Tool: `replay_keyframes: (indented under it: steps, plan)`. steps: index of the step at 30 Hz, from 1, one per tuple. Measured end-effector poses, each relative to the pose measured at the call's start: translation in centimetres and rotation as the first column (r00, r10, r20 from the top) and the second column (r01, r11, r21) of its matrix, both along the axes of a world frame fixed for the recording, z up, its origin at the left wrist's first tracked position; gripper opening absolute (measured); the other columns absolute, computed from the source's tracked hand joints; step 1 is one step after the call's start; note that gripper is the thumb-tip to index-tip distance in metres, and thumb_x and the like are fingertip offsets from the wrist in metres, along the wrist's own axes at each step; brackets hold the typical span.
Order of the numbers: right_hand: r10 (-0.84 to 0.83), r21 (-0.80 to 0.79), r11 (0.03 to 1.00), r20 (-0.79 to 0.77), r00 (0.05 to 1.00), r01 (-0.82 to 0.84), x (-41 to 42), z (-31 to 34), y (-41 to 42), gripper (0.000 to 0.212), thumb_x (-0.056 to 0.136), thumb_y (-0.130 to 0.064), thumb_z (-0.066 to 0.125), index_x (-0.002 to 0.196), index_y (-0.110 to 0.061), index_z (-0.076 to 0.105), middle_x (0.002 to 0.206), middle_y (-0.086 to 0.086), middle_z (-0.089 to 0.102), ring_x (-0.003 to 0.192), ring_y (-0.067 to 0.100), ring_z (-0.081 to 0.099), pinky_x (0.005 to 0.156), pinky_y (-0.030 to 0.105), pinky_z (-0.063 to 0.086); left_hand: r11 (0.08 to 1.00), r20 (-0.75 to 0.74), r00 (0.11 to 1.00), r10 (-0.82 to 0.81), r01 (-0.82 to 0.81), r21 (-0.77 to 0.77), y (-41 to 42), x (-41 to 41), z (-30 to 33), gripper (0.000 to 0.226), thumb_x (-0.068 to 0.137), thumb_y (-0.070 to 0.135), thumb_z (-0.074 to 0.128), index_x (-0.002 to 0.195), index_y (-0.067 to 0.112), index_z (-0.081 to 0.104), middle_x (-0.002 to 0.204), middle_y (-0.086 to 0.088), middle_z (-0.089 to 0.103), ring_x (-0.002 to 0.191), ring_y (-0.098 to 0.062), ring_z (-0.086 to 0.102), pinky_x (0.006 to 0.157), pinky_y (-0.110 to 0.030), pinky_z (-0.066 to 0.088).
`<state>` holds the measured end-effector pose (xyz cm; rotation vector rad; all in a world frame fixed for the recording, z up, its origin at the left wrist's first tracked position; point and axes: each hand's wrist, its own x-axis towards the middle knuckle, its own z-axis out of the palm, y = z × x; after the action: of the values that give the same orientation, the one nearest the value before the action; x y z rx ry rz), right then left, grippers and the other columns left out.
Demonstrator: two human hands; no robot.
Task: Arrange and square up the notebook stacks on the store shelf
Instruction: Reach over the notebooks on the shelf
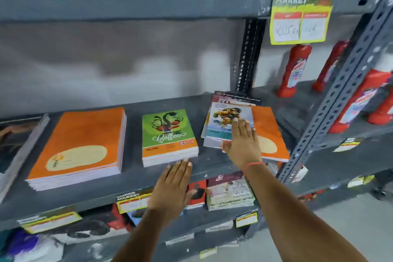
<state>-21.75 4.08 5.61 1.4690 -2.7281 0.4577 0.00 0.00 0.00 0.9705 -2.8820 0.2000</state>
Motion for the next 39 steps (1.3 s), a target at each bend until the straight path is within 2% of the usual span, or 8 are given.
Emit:
replay_keyframes:
  steps: [13, 17, 21, 24, 27, 30, 34, 39]
  plan:
    - [0.181, 0.131, 0.978, -0.120, 0.976, -0.166, -1.9, -0.5, -3.7, 0.059, 0.084, -0.029, 0.050, 0.136, -0.006, 0.034, 0.138, 0.016, 0.047, 0.126, 0.033, 0.045, 0.099, 0.041, 0.040, 0.994, 0.025, 0.996, 0.089, -0.091, 0.060, -0.1, -0.5, -0.6, 0.074, 0.089, 0.055, 0.009, 0.125, 0.008, 0.054, 0.128, -0.007, 0.060, 0.117, -0.023, 0.058, 0.109, -0.033, 0.015]
    - [0.290, 0.269, 0.938, -0.273, 0.917, -0.216, -1.9, 0.8, -3.8, 0.044, 0.089, -0.022, 0.041, 0.128, -0.003, 0.042, 0.130, 0.018, 0.052, 0.113, 0.035, 0.054, 0.086, 0.042, 0.049, 0.995, 0.018, 0.996, 0.085, -0.085, 0.053, 0.1, -0.4, -0.5, 0.072, 0.088, 0.056, 0.012, 0.128, 0.010, 0.051, 0.131, -0.005, 0.058, 0.120, -0.022, 0.056, 0.109, -0.035, 0.031]
    - [0.329, 0.262, 0.935, -0.385, 0.862, -0.240, -2.0, 2.5, -3.8, 0.038, 0.089, -0.003, 0.036, 0.126, 0.001, 0.043, 0.121, 0.020, 0.059, 0.104, 0.035, 0.062, 0.077, 0.043, 0.052, 0.996, 0.003, 0.997, 0.074, -0.074, 0.047, 0.4, -0.3, 0.0, 0.071, 0.089, 0.054, 0.010, 0.128, 0.011, 0.051, 0.132, -0.005, 0.058, 0.120, -0.021, 0.055, 0.111, -0.035, 0.018]
    - [0.285, 0.201, 0.956, -0.458, 0.842, -0.214, -2.1, 4.9, -3.9, 0.037, 0.085, 0.002, 0.041, 0.122, 0.003, 0.045, 0.113, 0.021, 0.064, 0.102, 0.034, 0.064, 0.076, 0.040, 0.053, 0.999, -0.017, 0.999, 0.047, -0.047, 0.023, 0.4, -0.1, 0.5, 0.071, 0.090, 0.051, 0.007, 0.126, 0.013, 0.054, 0.130, -0.002, 0.060, 0.118, -0.018, 0.056, 0.101, -0.037, 0.041]
    - [0.222, 0.103, 0.974, -0.582, 0.782, -0.201, -0.3, 7.4, -3.9, 0.034, 0.067, -0.010, 0.069, 0.099, -0.003, 0.062, 0.081, 0.012, 0.074, 0.072, 0.025, 0.072, 0.054, 0.028, 0.052, 0.999, -0.020, 1.000, 0.020, -0.019, 0.030, 0.4, 1.2, 1.0, 0.067, 0.091, 0.050, 0.010, 0.121, 0.015, 0.059, 0.126, 0.000, 0.063, 0.114, -0.015, 0.060, 0.090, -0.037, 0.050]
    - [0.211, -0.035, 0.946, -0.689, 0.694, -0.322, 3.3, 9.1, -4.1, 0.032, 0.041, -0.017, 0.082, 0.070, -0.009, 0.072, 0.047, 0.001, 0.066, 0.037, 0.011, 0.061, 0.033, 0.017, 0.040, 0.997, -0.036, 0.998, 0.044, -0.042, 0.062, 0.5, 3.6, 1.1, 0.065, 0.092, 0.049, 0.014, 0.118, 0.015, 0.062, 0.123, 0.001, 0.065, 0.110, -0.014, 0.062, 0.100, -0.030, 0.042]
    - [0.313, -0.083, 0.831, -0.748, 0.585, -0.551, 8.5, 7.9, -5.3, 0.032, 0.059, -0.006, 0.056, 0.086, -0.007, 0.074, 0.070, 0.006, 0.075, 0.054, 0.011, 0.068, 0.045, 0.021, 0.051, 0.984, -0.078, 0.985, 0.156, -0.148, 0.097, 0.1, 6.9, 1.6, 0.069, 0.094, 0.046, 0.009, 0.113, 0.010, 0.065, 0.118, -0.003, 0.068, 0.105, -0.017, 0.065, 0.108, -0.024, 0.011]
    - [0.465, 0.041, 0.752, -0.740, 0.486, -0.658, 12.5, 4.8, -6.4, 0.039, 0.067, -0.009, 0.043, 0.086, -0.011, 0.076, 0.076, 0.001, 0.077, 0.064, 0.008, 0.071, 0.055, 0.019, 0.056, 0.979, -0.187, 0.964, 0.189, -0.170, 0.114, -0.3, 8.9, 1.0, 0.068, 0.095, 0.046, 0.012, 0.111, 0.008, 0.066, 0.116, -0.006, 0.068, 0.102, -0.019, 0.067, 0.107, -0.025, 0.020]
